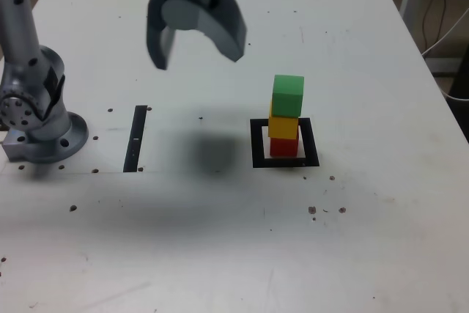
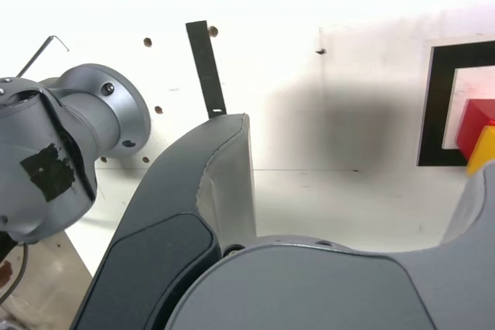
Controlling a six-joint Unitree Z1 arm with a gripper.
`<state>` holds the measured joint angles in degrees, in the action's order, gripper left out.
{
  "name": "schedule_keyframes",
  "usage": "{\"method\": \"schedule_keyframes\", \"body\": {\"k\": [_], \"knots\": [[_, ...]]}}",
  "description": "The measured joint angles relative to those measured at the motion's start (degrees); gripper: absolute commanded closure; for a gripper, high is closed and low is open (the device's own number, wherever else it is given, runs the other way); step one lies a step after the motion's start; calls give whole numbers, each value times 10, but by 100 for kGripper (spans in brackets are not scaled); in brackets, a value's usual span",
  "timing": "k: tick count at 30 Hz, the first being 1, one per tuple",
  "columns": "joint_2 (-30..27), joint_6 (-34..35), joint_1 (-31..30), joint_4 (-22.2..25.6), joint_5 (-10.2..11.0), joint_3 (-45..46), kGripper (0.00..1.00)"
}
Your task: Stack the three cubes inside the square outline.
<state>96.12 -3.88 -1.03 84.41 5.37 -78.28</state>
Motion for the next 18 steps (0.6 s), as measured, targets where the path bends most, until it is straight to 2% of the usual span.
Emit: {"method": "schedule_keyframes", "body": {"k": [12, 18], "knots": [[-50, -6, 32, -67, -12, 137, 3], [-61, -6, 32, -140, -31, 234, 3]]}}
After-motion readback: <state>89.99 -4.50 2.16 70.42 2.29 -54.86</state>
